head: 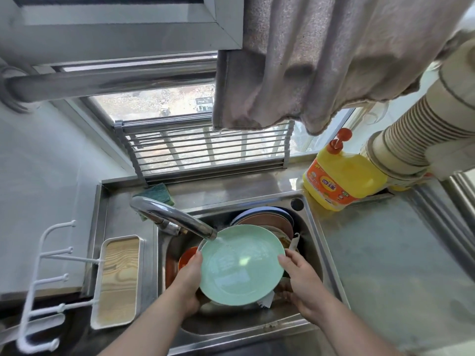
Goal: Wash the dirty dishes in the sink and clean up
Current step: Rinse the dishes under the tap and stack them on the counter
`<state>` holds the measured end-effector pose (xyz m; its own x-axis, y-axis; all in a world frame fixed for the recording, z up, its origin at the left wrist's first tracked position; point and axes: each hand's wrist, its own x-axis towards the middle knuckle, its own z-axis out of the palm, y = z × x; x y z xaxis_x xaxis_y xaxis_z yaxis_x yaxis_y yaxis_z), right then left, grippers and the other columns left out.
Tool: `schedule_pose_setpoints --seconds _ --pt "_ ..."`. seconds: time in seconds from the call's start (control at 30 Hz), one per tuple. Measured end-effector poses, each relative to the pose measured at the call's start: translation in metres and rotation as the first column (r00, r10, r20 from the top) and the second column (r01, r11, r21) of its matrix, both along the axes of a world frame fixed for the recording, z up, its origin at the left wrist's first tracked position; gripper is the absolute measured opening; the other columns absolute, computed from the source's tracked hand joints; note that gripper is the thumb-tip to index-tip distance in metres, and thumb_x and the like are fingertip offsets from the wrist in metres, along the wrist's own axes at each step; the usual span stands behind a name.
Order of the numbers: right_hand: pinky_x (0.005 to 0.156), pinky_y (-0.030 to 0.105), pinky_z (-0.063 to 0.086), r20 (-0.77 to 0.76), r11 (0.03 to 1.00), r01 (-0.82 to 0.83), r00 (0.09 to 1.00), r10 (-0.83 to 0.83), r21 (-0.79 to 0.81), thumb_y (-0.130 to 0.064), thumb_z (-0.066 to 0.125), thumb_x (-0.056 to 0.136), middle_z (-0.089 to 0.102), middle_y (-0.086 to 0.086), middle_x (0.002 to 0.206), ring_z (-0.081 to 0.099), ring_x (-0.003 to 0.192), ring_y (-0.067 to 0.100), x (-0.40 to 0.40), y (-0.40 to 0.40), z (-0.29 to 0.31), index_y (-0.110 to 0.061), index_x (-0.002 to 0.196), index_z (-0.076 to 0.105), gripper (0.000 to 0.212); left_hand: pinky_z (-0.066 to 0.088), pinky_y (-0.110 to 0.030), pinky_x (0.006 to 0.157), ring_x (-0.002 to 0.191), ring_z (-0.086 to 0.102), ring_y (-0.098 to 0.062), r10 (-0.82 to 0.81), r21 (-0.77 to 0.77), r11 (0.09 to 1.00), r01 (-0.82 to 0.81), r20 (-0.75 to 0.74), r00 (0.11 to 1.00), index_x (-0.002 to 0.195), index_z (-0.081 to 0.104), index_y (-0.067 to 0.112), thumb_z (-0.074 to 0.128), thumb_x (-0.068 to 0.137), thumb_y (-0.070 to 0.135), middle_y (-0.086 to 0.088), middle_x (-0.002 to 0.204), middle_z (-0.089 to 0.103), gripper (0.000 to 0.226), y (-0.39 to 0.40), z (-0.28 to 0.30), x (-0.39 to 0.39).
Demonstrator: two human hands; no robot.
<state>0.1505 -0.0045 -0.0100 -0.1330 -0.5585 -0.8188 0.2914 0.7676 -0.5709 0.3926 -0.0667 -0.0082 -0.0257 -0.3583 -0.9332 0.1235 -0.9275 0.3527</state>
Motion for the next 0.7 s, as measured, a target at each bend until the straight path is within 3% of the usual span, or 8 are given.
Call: schedule_pose_setpoints --seconds 0.1,0.3,0.47,0.57,0.7 --pt "0.064 0.039 0.053 0.019 0.999 0.015 1.000 -0.015 0.034 -0.035 0.056 0.107 0.076 0.004 0.116 0.071 0.081 0.032 -0.005 0.015 0.005 -0.031 0.135 0.057 0.028 0.060 -0.060 0.092 0.100 0.075 -0.045 -0.078 0.007 0.997 0.078 -0.010 0.997 0.121 0.074 0.012 0.064 0.098 0.049 -0.020 0.112 0.077 0.045 0.010 0.001 -0.004" --pt "0.058 0.036 0.052 0.063 0.994 0.108 0.992 -0.107 -0.013 -0.030 0.063 0.104 0.077 0.008 0.109 0.071 0.074 0.027 0.001 0.035 0.014 -0.029 0.129 0.061 0.026 0.062 -0.054 0.085 0.094 0.076 -0.044 -0.073 0.053 0.996 0.072 0.005 0.997 0.113 0.077 0.004 0.063 0.099 0.031 -0.021 0.106 0.078 0.033 0.028 -0.006 -0.002" --pt "0.066 0.039 0.059 -0.034 0.986 0.083 0.995 -0.089 -0.142 -0.050 0.078 0.083 0.075 0.010 0.112 0.074 0.088 0.033 0.007 0.025 0.029 -0.030 0.123 0.061 0.048 0.064 -0.055 0.084 0.102 0.075 -0.044 0.041 0.117 0.993 -0.031 -0.088 0.995 0.124 0.070 -0.001 0.055 0.103 0.013 -0.025 0.114 0.076 0.029 0.037 -0.011 -0.009" --pt "0.068 0.041 0.060 -0.056 0.986 0.055 0.996 -0.065 -0.156 -0.039 0.076 0.090 0.075 0.013 0.111 0.074 0.088 0.036 0.005 0.021 0.032 -0.029 0.120 0.061 0.035 0.063 -0.056 0.084 0.104 0.074 -0.044 0.080 0.159 0.986 -0.058 -0.139 0.987 0.126 0.067 0.000 0.049 0.107 0.016 -0.025 0.115 0.075 0.031 0.038 -0.007 -0.009" --pt "0.061 0.038 0.055 0.048 0.988 0.150 0.988 -0.148 -0.044 -0.037 0.061 0.102 0.074 0.017 0.110 0.069 0.082 0.032 0.002 0.019 0.027 -0.021 0.120 0.065 0.024 0.065 -0.050 0.063 0.097 0.076 -0.042 0.137 0.161 0.981 -0.106 -0.190 0.972 0.124 0.064 -0.003 0.039 0.108 0.016 -0.028 0.112 0.075 0.035 0.036 0.004 0.001"
